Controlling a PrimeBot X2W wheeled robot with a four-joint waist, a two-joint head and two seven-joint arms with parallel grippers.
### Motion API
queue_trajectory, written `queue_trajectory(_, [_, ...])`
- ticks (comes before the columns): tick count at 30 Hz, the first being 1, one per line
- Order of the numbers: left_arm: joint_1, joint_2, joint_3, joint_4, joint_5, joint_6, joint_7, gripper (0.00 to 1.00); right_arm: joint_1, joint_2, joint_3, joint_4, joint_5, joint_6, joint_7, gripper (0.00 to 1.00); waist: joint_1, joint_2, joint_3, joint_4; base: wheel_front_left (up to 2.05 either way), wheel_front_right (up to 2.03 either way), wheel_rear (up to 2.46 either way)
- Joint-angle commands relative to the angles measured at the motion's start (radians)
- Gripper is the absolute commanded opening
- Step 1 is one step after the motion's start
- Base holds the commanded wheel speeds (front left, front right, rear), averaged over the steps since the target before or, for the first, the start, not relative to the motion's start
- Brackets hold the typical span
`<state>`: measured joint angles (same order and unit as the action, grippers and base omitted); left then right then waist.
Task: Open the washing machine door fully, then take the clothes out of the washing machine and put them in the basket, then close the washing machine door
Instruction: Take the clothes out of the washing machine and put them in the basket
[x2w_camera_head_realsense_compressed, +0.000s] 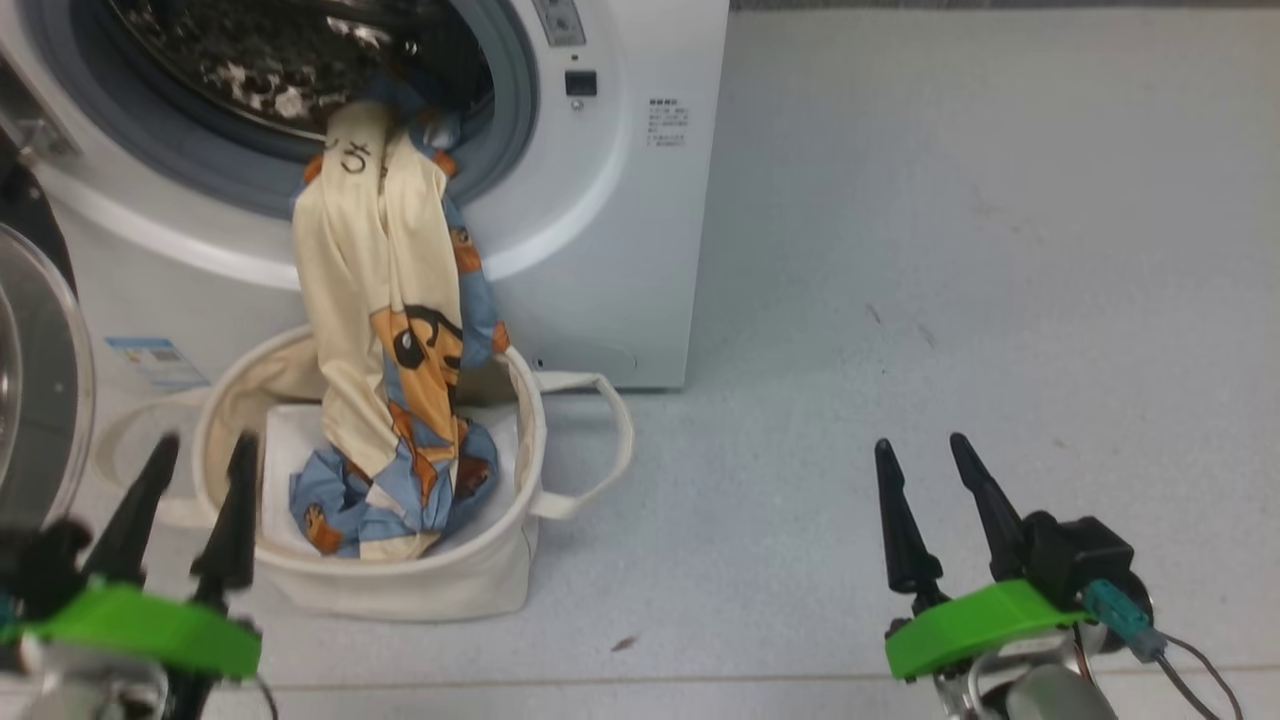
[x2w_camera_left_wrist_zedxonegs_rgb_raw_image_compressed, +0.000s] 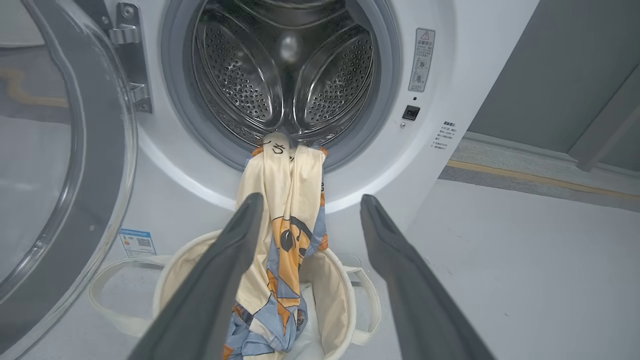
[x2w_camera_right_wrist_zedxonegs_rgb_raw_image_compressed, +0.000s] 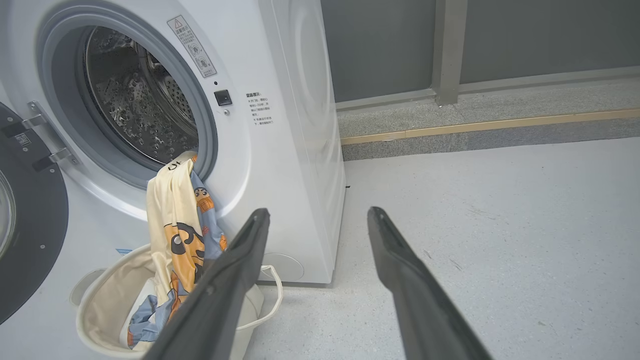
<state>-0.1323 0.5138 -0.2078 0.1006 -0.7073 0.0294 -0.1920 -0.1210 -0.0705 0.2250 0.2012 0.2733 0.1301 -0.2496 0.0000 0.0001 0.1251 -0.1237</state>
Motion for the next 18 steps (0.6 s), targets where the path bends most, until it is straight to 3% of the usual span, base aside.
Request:
queue_trajectory(1, [-0.088,0.042,0.035,-0.012,0.003,-0.01,0.011,1.0,-0.048,0.008,0.022,-0.038,-0.008,0.001,-0.012,1.0,0.0,-0.0001,0.025,-0.002,0.0,0.0,0.0])
queue_trajectory(11, [-0.536,0.035,-0.069,0.302,0.028,-0.126,0.122,1.0,-0.123,0.018,0.047,-0.067,-0.022,0.001,-0.012,1.0,0.0,-0.0001,0.2,-0.061,0.0,0.0,0.0])
queue_trajectory(18, [-0.889,0.025,-0.143,0.593,0.063,-0.155,0.163,1.0,-0.179,0.02,0.051,-0.102,-0.014,0.001,-0.012,1.0,0.0,-0.0001,0.345,-0.132,0.0,0.0,0.0])
